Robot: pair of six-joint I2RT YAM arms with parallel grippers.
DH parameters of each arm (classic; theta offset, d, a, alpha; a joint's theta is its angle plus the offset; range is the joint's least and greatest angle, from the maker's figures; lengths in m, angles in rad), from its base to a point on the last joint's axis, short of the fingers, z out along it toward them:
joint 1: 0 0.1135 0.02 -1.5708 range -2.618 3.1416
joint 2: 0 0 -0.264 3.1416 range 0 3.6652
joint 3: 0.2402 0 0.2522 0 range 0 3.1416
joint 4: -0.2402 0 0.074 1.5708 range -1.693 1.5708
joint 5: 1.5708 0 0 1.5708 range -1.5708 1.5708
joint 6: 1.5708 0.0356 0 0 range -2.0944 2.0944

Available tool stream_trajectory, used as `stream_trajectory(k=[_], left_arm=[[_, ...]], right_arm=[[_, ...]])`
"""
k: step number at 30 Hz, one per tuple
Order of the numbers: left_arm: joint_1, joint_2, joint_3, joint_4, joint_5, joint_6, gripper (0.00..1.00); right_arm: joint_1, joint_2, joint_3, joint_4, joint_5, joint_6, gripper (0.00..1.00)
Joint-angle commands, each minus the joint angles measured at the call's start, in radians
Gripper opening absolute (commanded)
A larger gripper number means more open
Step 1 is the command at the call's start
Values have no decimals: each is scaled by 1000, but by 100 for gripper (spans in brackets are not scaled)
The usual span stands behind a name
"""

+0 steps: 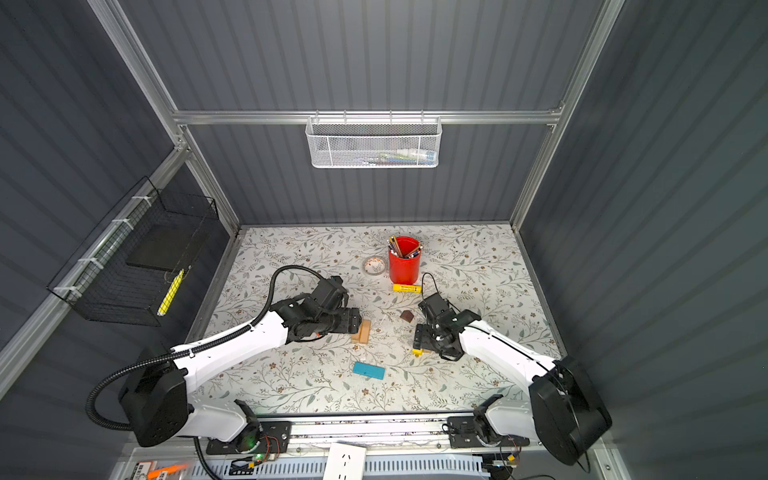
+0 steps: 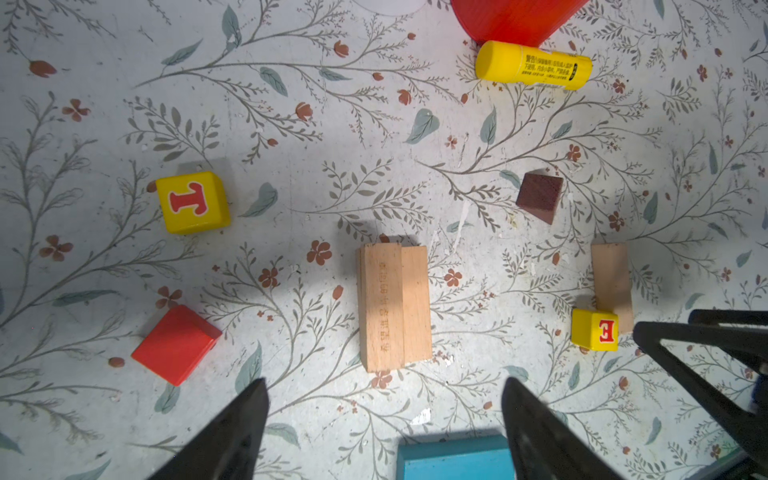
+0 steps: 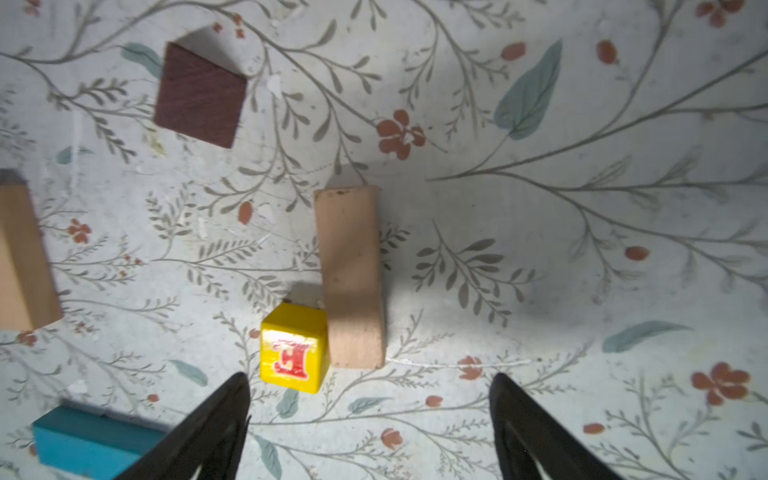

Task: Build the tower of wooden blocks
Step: 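Hold bar 14 with the left gripper while the right gripper moves over a small bar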

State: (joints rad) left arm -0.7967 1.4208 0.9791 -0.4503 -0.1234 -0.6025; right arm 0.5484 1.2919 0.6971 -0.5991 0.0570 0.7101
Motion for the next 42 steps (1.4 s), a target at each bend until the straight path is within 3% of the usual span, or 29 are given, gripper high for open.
stream_trajectory(k=[1,6,9,12,26,42], left_arm=[[6,-24,-20,54,-17,31,95],[6,-26,-16,72,-16,53,99],[5,-25,-12,64,-18,51,100],[6,-29,-20,74,-18,47,100],[6,-13,9,62,-41,42,100],[6,3,15,64,-53,33,99]], right_arm=[[-4,32,-11,-10,27,10,87],[-4,69,2,7,25,17,83],[-3,71,30,-31,92,13,81],[-3,31,14,24,82,-5,79],[-7,189,103,79,77,-28,58],[-23,257,95,124,65,-76,39]])
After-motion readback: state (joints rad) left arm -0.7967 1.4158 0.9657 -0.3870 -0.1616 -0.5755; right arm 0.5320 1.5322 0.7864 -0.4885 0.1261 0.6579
